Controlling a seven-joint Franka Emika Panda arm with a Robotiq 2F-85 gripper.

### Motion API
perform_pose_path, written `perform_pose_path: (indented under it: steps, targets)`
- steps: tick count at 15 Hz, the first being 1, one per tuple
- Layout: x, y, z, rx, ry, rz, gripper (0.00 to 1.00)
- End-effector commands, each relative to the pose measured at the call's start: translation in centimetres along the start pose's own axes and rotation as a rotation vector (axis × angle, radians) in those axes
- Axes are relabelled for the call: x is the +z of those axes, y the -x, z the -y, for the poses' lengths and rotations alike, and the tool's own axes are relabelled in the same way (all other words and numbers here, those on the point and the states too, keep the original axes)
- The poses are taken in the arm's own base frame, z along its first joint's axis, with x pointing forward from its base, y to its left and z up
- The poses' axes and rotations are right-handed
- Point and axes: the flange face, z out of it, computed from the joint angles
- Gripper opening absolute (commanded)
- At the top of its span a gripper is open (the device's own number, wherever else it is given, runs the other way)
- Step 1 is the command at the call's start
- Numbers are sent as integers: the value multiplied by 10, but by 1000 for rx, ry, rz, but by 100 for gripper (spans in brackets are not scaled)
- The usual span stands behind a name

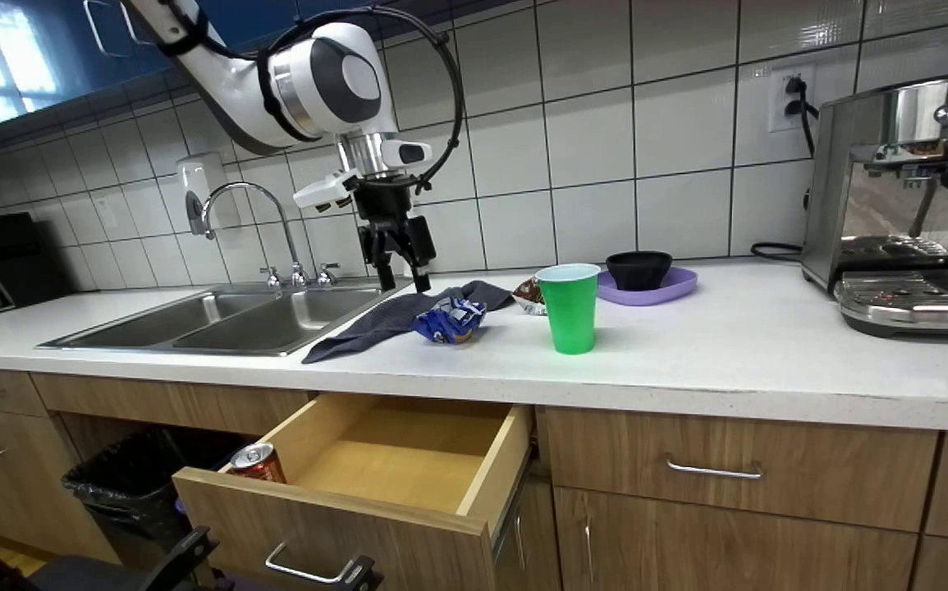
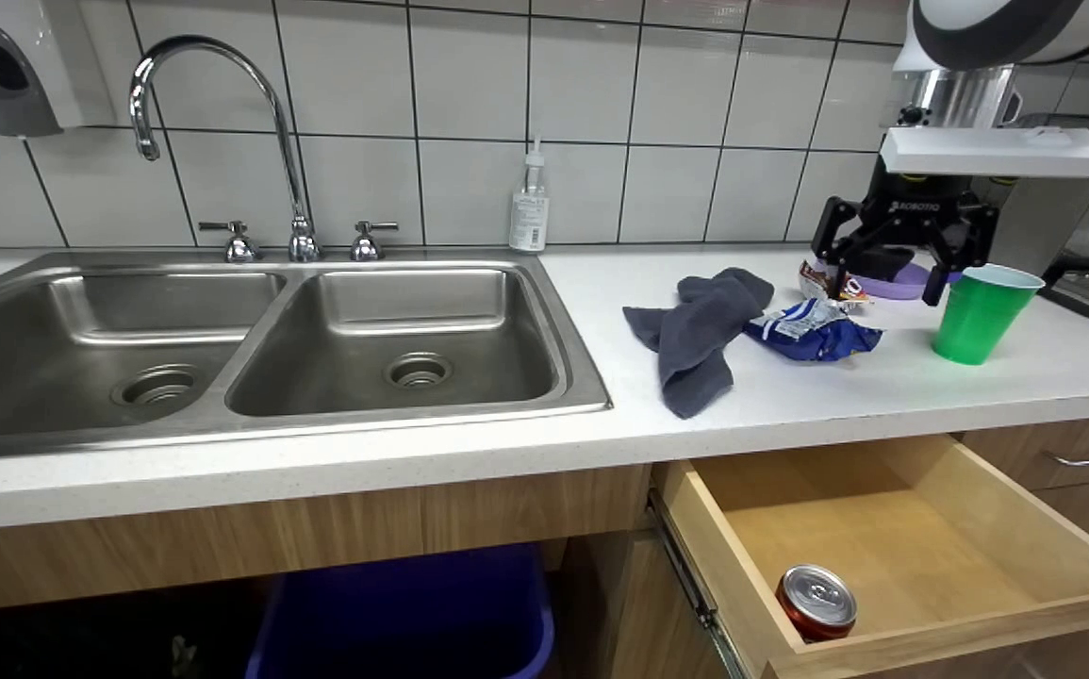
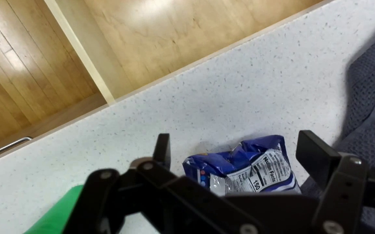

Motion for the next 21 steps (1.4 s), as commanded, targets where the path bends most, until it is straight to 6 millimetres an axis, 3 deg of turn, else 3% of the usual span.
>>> perform_pose_path:
  steps: [1,13,21]
  targets:
    - [3,-28,9,-1,-8,13,100]
    - [38,-76,27,43,-24,35,100]
    - [48,-90,34,45,-32,42,100]
